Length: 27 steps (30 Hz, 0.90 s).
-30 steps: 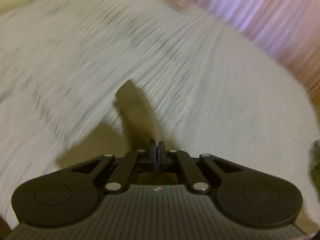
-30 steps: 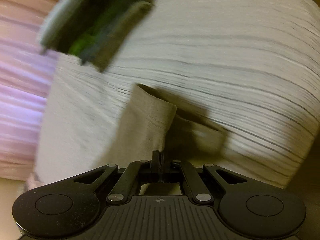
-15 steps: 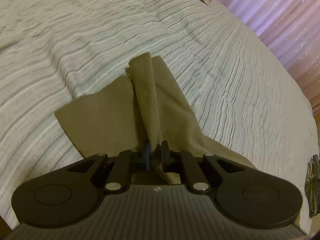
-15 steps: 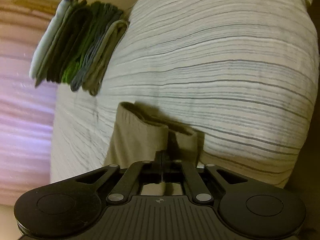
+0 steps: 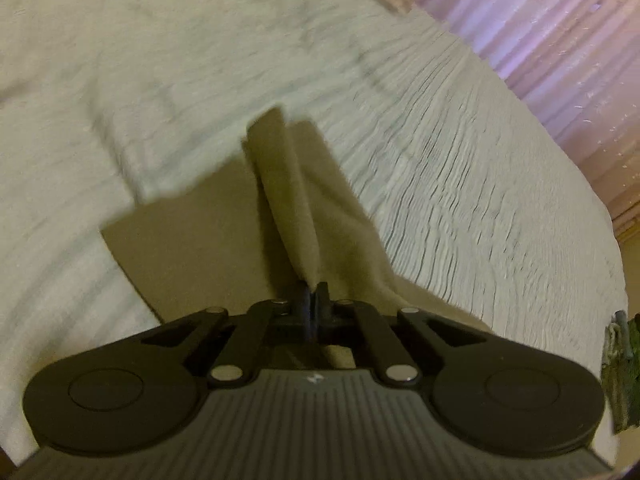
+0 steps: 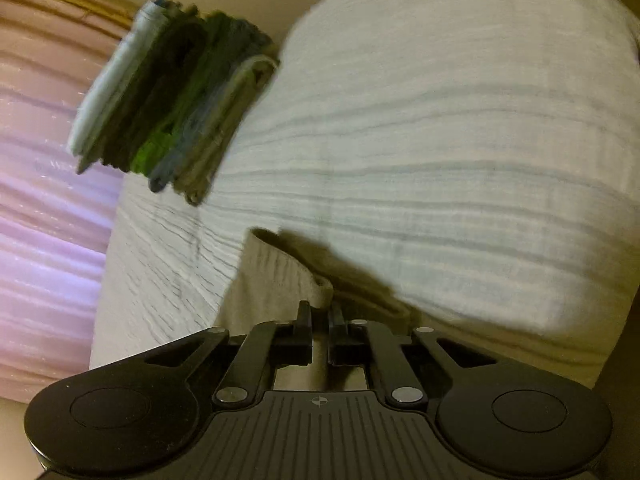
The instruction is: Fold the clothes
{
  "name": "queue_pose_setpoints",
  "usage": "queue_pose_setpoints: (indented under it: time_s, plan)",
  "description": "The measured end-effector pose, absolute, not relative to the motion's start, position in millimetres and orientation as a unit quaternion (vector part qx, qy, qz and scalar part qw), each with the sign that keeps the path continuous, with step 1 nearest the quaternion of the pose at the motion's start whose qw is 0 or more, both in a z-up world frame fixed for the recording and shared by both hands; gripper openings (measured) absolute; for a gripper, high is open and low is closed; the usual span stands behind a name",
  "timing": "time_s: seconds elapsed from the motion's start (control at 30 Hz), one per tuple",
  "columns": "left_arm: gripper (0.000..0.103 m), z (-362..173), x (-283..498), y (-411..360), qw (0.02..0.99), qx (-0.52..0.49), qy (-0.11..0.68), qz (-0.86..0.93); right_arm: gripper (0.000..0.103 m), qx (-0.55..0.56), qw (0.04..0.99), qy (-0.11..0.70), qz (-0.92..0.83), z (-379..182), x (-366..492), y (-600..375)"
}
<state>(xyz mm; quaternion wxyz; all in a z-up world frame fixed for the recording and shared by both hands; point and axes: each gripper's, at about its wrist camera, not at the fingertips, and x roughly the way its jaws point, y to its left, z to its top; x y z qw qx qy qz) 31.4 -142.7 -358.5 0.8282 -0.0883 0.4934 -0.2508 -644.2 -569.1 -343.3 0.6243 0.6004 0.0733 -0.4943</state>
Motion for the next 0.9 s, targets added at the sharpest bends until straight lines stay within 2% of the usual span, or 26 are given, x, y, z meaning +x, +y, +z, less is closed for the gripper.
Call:
queue_pose_setpoints:
  time_s: [0.1,0.23,0.63,0.9]
  plan:
    - [0.0,-346.3,23.9,-131.3,0.834,-0.08,0.479,-0.262,0.005,0.6,0.63,0.068,-0.488,-329.4,-648.6,-568.7]
    - [0.0,-332.7,14.4,-116.1,0.841,-0.07,0.462,-0.273,0.005,0.598,0.623,0.1,-0.494,-329.6,-650.1,-568.3]
    - [0.0,-317.8,21.9,-111.6,0.849,-0.101,0.434,-0.283,0.005,0.584,0.639,0.093,-0.493,-297.8,-647.9,-580.0]
    - [0.0,-351.0,14.4,-105.8,0.843,-0.077,0.468,-0.254,0.005,0.599,0.601,0.125,-0.514,-336.9,-654.2,-570.8]
